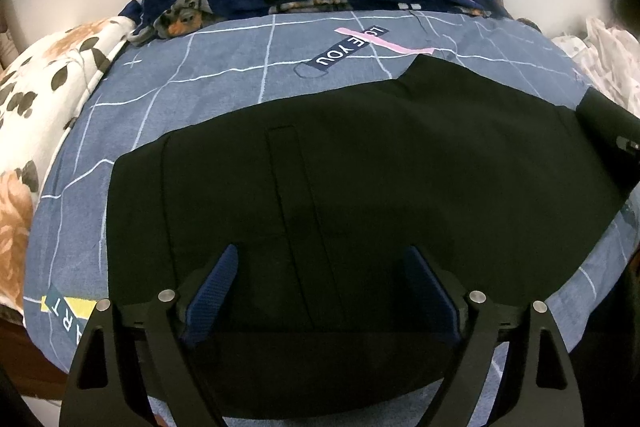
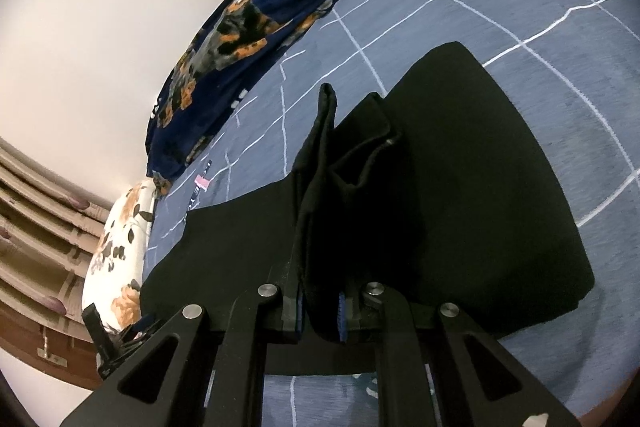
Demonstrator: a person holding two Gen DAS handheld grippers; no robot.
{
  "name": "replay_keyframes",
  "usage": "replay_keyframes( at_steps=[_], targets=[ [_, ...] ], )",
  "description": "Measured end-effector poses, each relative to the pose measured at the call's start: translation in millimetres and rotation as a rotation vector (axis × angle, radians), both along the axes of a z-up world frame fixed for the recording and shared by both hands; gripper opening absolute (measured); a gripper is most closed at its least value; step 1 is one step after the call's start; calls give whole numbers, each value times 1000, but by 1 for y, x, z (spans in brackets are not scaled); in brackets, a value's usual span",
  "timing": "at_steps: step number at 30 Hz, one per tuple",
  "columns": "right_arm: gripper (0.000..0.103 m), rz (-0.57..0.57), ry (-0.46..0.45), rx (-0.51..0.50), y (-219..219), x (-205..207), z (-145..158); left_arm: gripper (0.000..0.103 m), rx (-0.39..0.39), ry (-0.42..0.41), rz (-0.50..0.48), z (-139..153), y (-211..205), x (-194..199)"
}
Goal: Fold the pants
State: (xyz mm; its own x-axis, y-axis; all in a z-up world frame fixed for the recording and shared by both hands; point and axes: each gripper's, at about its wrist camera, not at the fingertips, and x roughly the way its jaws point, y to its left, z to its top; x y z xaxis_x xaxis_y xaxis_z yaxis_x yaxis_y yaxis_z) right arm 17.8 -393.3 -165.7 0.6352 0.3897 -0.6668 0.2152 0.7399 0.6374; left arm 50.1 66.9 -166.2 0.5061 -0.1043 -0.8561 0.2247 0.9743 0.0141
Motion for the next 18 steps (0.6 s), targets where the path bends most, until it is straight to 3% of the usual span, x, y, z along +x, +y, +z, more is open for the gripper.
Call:
replay_keyframes(
  at_steps=[18],
  targets=[
    [12,68,-5,18,28,7,-2,87,13,2,-9,-2,-2,0]
  ],
)
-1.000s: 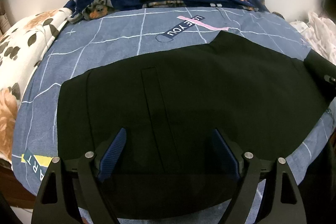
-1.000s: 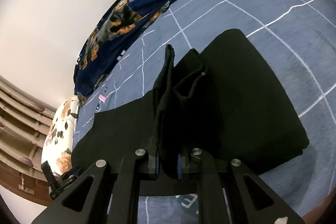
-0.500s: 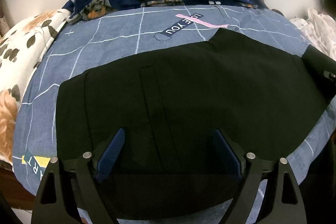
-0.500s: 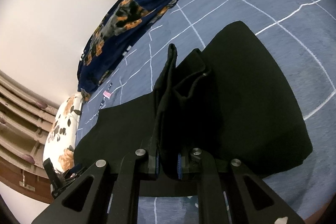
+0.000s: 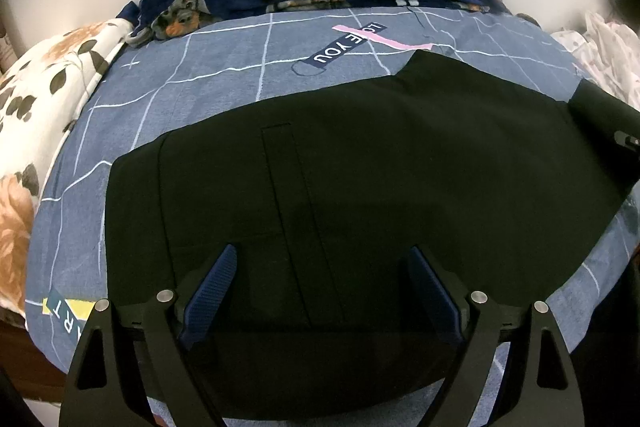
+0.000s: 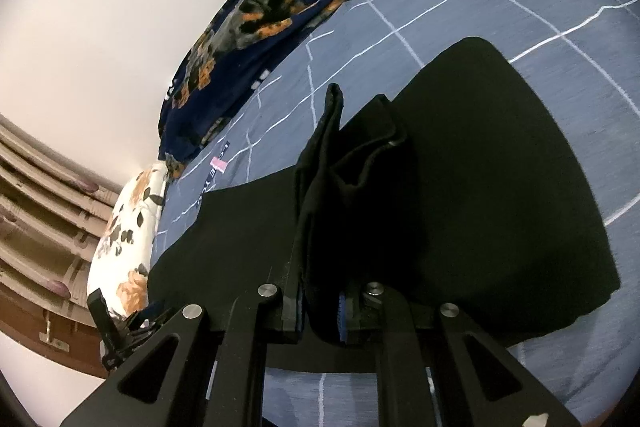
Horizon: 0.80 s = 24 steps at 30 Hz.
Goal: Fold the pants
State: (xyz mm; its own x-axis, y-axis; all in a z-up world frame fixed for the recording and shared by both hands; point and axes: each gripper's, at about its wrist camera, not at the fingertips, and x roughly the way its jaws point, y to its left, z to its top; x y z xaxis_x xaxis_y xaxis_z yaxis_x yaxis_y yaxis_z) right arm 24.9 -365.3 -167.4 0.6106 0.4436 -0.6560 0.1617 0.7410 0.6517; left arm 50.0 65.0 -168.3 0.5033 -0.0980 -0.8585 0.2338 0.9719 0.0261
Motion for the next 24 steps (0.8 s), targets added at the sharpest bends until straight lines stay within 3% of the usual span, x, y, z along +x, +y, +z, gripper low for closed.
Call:
replay_keyframes(
  at_steps=[24],
  targets=[
    [12,73,-2,-22,33,6,0,89,7,2,-4,-1,-3,0]
  ],
)
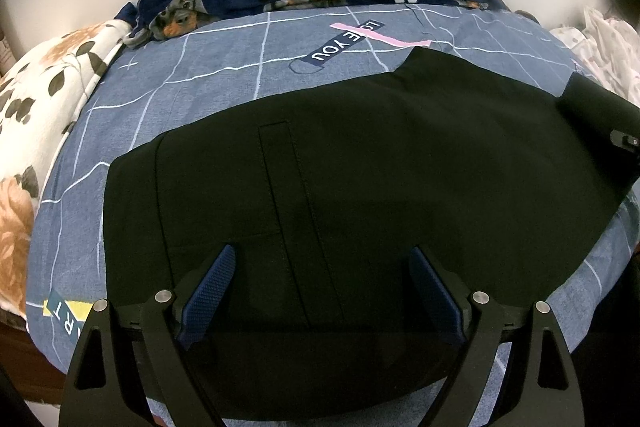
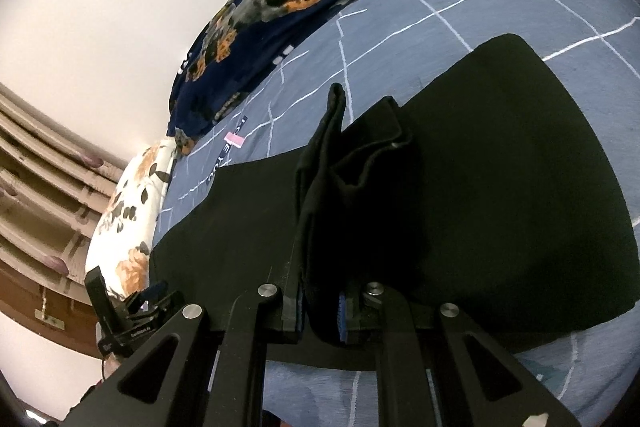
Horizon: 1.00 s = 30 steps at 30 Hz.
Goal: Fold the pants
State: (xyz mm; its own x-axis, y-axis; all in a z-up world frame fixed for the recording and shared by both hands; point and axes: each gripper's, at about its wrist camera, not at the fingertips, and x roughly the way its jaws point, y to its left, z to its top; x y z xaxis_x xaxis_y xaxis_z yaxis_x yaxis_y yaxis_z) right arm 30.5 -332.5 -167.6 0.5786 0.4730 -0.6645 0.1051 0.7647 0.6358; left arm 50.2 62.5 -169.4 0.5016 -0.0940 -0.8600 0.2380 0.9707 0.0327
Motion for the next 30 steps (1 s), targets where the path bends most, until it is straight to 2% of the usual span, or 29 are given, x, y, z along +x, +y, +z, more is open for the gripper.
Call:
replay_keyframes(
  at_steps=[30],
  targets=[
    [12,66,6,-49,26,5,-1,90,8,0,-2,-2,-3,-1]
  ],
)
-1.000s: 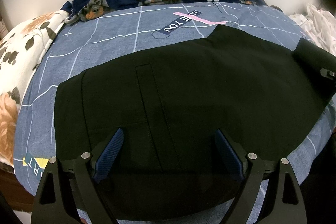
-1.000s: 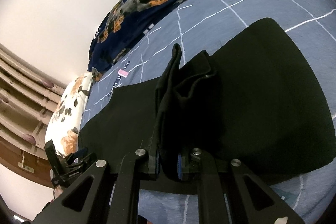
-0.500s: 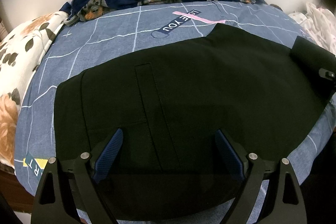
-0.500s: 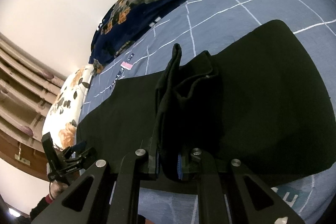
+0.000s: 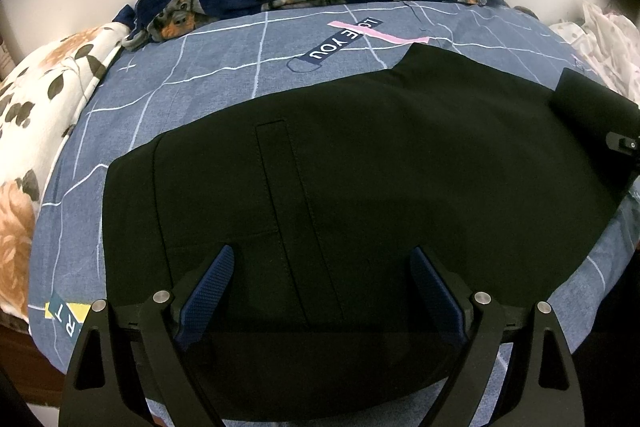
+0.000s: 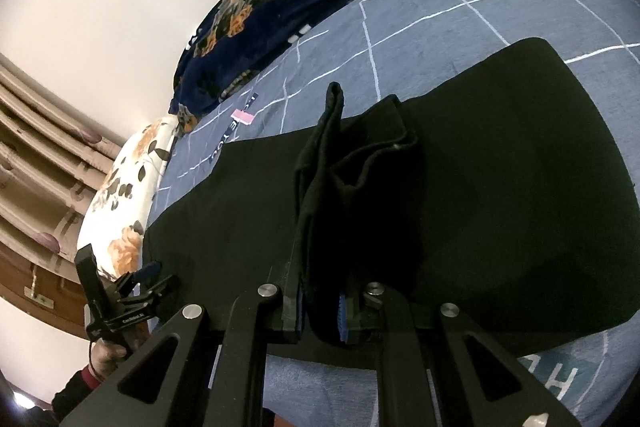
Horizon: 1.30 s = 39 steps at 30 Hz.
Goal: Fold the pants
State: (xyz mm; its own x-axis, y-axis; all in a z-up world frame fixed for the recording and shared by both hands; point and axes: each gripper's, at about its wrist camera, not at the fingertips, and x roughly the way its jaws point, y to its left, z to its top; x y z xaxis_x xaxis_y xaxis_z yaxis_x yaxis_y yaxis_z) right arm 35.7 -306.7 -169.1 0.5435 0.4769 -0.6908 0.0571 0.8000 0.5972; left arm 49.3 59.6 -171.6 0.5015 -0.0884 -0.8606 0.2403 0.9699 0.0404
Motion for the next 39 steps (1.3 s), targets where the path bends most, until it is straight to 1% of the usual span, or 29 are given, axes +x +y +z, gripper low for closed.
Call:
replay_keyframes(
  at_steps=[39],
  targets=[
    [14,50,1,-29,18,4,2,92,7,2,-2,-1,-4,0]
  ],
)
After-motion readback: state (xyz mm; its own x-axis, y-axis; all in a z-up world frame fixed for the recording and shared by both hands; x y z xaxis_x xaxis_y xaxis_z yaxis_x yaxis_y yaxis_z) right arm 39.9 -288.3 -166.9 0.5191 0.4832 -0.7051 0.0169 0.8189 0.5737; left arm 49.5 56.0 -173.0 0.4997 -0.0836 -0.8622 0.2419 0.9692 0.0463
